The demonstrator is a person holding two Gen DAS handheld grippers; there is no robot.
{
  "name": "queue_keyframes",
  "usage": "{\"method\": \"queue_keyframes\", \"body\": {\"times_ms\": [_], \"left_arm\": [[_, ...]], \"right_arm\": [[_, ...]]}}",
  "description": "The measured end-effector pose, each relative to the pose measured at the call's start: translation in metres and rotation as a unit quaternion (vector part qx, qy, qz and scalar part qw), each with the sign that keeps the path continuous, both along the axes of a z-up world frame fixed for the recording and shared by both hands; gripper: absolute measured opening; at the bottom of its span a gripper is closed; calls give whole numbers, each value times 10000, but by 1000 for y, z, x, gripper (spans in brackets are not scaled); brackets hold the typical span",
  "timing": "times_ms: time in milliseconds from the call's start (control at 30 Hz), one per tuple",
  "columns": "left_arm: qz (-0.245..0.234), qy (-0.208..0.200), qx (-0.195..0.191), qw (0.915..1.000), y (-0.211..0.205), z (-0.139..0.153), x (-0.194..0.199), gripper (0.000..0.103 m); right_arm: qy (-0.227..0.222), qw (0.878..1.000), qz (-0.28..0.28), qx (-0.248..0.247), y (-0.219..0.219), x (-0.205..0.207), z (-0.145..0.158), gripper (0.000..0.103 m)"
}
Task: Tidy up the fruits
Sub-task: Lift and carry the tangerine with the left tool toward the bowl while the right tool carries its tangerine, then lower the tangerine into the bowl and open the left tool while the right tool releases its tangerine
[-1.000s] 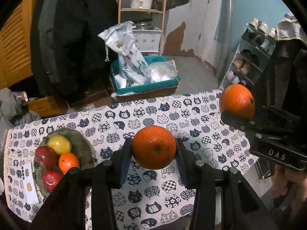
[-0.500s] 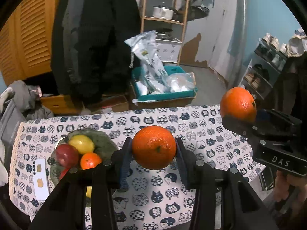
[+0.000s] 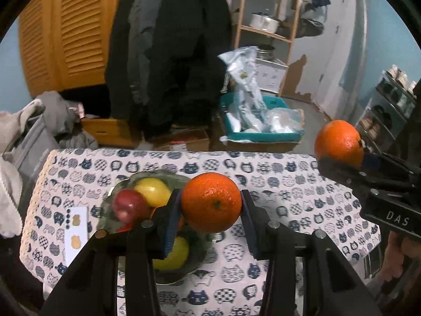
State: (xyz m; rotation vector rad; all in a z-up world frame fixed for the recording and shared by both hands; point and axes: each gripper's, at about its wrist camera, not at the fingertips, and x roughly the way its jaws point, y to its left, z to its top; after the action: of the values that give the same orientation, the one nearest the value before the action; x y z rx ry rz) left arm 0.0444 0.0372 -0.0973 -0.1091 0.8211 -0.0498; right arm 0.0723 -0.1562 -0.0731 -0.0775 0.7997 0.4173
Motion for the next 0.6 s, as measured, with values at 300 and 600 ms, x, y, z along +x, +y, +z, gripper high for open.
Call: {"method": "queue_keyframes", "body": {"times_ms": [300, 600], "left_arm": [[432, 321, -85, 9985, 48, -27, 8, 44], [484, 848, -147, 9951, 68, -75, 23, 44]], "right_arm": [[332, 9989, 322, 16, 49, 18, -21, 63], [756, 9955, 565, -13, 89, 38, -60, 63]]}}
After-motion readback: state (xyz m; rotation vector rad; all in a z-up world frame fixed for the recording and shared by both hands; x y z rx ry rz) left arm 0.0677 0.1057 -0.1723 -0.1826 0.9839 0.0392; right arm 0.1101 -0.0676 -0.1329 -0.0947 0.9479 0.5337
